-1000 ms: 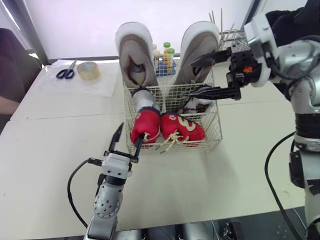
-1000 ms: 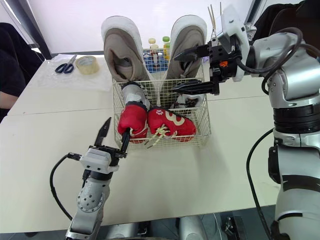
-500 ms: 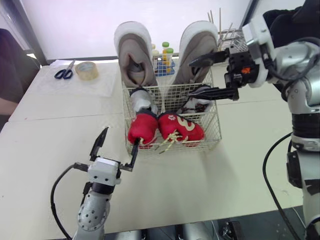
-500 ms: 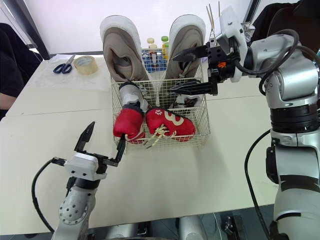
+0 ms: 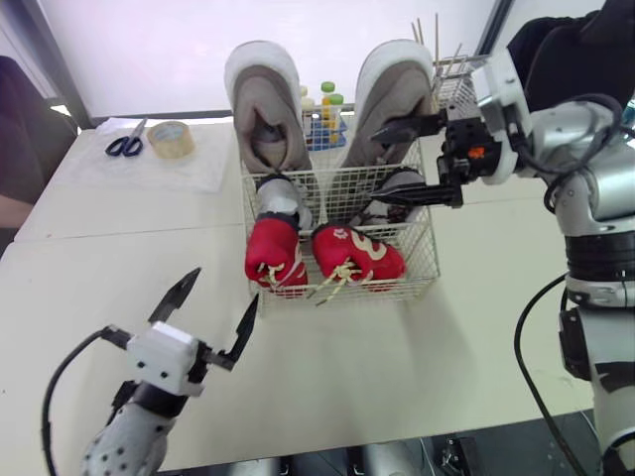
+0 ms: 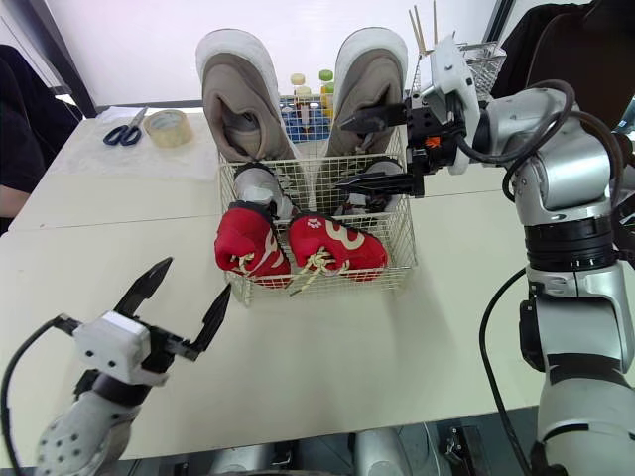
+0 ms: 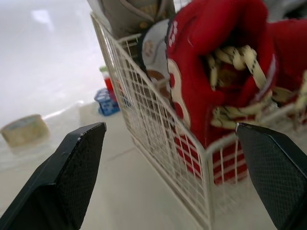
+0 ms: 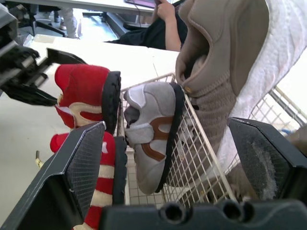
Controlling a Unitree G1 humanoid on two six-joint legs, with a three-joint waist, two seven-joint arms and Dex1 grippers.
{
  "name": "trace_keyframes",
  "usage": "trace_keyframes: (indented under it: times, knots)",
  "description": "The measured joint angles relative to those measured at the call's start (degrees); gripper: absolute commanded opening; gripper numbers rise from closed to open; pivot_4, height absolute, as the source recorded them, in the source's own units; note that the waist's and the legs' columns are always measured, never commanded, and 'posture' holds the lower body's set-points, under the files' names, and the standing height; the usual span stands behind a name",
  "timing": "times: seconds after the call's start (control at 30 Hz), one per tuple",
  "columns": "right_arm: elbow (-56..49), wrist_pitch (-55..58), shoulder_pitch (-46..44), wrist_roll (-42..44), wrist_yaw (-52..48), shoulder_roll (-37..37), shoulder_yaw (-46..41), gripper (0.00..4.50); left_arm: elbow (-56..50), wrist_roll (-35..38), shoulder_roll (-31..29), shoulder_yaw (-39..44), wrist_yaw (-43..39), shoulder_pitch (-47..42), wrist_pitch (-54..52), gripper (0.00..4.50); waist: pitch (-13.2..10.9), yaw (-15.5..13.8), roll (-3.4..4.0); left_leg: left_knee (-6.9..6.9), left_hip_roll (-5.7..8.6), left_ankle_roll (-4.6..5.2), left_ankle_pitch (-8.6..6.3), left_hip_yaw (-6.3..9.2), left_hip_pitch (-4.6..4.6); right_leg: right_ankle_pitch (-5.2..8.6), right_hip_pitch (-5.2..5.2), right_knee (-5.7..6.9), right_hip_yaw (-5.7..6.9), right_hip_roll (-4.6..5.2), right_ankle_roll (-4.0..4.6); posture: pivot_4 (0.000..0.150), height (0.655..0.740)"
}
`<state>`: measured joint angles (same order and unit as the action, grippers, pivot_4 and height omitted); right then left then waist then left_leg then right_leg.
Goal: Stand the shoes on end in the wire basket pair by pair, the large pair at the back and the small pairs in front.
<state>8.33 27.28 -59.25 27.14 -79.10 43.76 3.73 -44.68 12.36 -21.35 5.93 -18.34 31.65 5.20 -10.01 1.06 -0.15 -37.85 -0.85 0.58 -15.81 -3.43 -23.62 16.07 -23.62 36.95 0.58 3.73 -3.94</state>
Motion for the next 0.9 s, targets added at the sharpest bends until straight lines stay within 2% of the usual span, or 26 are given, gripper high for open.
trace_keyframes:
  times: [0.1,0.23,0.37,0.4,0.47,0.73,0.9]
  knots:
    - [0.0,-0.1,1.3,0.0,0.0,1.4,-0.5,4.5,-1.6,4.8,-3.4,4.5,-2.9,1.0,-2.4,4.48,0.0,-0.2,-0.01,-0.01,0.0,0.0,0.0,0.0,0.0,0.0,0.01,-0.02,0.0,0.0,0.0,0.15,0.74]
    - [-0.3,0.2,3.2,0.1,0.3,5.2,-3.1,4.5,-3.3,15.1,-11.7,13.7,-6.9,-0.2,-9.4,4.48,0.0,-0.2,0.0,0.0,0.0,0.0,0.0,0.0,0.0,0.0,0.01,-0.05,0.01,0.0,0.01,0.15,0.74]
    - [-3.7,2.9,7.1,0.9,0.8,9.0,-5.6,4.5,0.4,30.9,-28.7,28.2,-15.6,-4.1,-22.2,4.48,-0.1,0.0,0.01,0.0,-0.02,-0.08,0.05,0.05,0.01,0.01,0.0,0.03,0.1,0.0,0.01,0.15,0.74]
    - [-4.5,3.6,7.9,1.3,0.9,9.6,-6.2,4.5,2.4,33.3,-33.0,31.9,-18.5,-4.5,-25.4,4.48,-0.1,0.1,0.09,0.0,-0.01,-0.09,0.06,0.04,0.01,0.01,0.01,0.0,0.12,0.0,0.01,0.15,0.74]
    - [-5.7,4.5,10.3,1.5,0.9,11.5,-7.6,4.5,5.7,35.6,-37.7,35.9,-24.1,-5.0,-29.8,4.48,-0.2,0.2,0.27,0.0,0.02,-0.07,0.04,-0.08,0.01,0.01,0.01,-0.05,0.1,0.06,0.01,0.15,0.74]
    - [-7.9,5.5,17.3,2.6,1.8,13.8,-10.8,4.5,15.4,37.1,-43.0,35.4,-32.4,-17.3,-36.4,4.48,-0.3,0.3,0.27,0.14,0.01,-0.11,0.07,-0.14,0.02,0.0,-0.1,0.01,0.09,0.07,0.01,0.15,0.74]
    - [-10.4,6.6,20.2,3.3,2.3,15.5,-12.0,4.5,18.5,37.7,-43.0,33.0,-34.6,-23.5,-38.6,4.48,-0.3,0.2,0.26,0.24,0.0,-0.13,0.08,-0.17,0.02,0.0,-0.16,0.0,0.07,0.07,0.0,0.15,0.74]
